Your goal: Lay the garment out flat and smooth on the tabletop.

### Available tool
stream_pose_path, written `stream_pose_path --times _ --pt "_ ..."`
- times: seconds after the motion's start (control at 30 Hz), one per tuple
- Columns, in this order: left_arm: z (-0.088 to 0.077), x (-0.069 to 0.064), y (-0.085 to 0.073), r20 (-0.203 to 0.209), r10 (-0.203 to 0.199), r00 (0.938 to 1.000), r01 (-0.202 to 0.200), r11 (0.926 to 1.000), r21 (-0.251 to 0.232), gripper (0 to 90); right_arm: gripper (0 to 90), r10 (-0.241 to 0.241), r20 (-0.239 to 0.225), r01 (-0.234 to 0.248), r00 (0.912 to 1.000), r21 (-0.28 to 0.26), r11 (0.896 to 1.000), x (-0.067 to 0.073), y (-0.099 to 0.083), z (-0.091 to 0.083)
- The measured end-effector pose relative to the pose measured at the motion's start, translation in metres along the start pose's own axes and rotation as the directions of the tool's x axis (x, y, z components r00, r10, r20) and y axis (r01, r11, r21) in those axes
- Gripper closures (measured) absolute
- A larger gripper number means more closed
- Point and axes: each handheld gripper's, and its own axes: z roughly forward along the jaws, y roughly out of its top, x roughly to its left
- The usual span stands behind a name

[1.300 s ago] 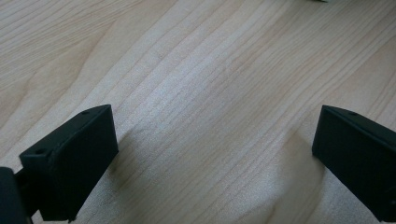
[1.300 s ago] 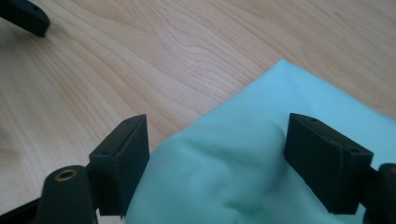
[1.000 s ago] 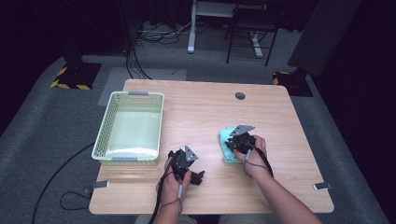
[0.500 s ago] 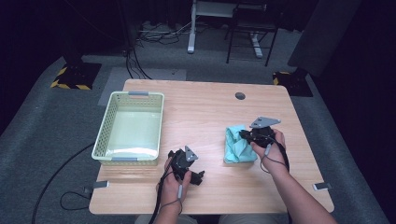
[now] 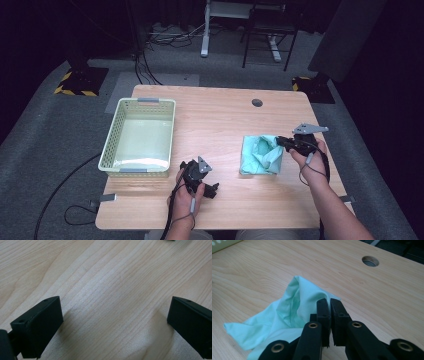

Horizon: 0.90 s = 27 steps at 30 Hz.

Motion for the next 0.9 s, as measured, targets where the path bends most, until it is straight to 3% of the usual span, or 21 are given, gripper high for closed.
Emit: stream_pose_path --times 0.13,0.27,0.33,0.37,0.4,0.5,0.73,0.9 --pt "0.0 0.0 0.0 0.001 0.0 1.0 0.0 1.0 0.0 0.1 86.5 0.032 0.012 -0.032 0.9994 0.003 0.999 -0.011 -0.007 -0.003" --pt "0.0 0.0 0.0 0.001 0.0 1.0 0.0 1.0 0.0 0.1 83.2 0.091 0.055 -0.094 0.9943 0.046 0.995 -0.034 -0.027 -0.006" --pt "0.0 0.0 0.0 0.0 0.0 1.0 0.0 1.0 0.0 0.1 68.9 0.132 0.087 -0.138 0.9874 0.072 0.988 -0.045 -0.036 -0.008" --pt "0.0 0.0 0.0 0.0 0.0 1.0 0.0 1.0 0.0 0.1 68.9 0.132 0.087 -0.138 0.9874 0.072 0.988 -0.045 -0.036 -0.008" --pt "0.0 0.0 0.0 0.0 0.0 1.0 0.0 1.0 0.0 0.1 51.1 0.178 0.128 -0.19 0.9756 0.087 0.978 -0.056 -0.044 -0.012" --pt "0.0 0.0 0.0 0.0 -0.001 1.0 0.001 1.0 0.0 0.1 43.5 0.207 0.171 -0.218 0.9633 0.053 0.974 -0.062 -0.051 -0.023" --pt "0.0 0.0 0.0 0.001 0.0 1.0 0.0 1.0 0.0 0.1 43.1 0.132 0.126 -0.134 0.9831 0.001 0.991 -0.036 -0.04 -0.032" --pt "0.0 0.0 0.0 0.001 0.0 1.0 0.0 1.0 0.0 0.1 43.2 0.078 0.06 -0.078 0.9951 -0.013 0.997 -0.012 -0.028 -0.027"
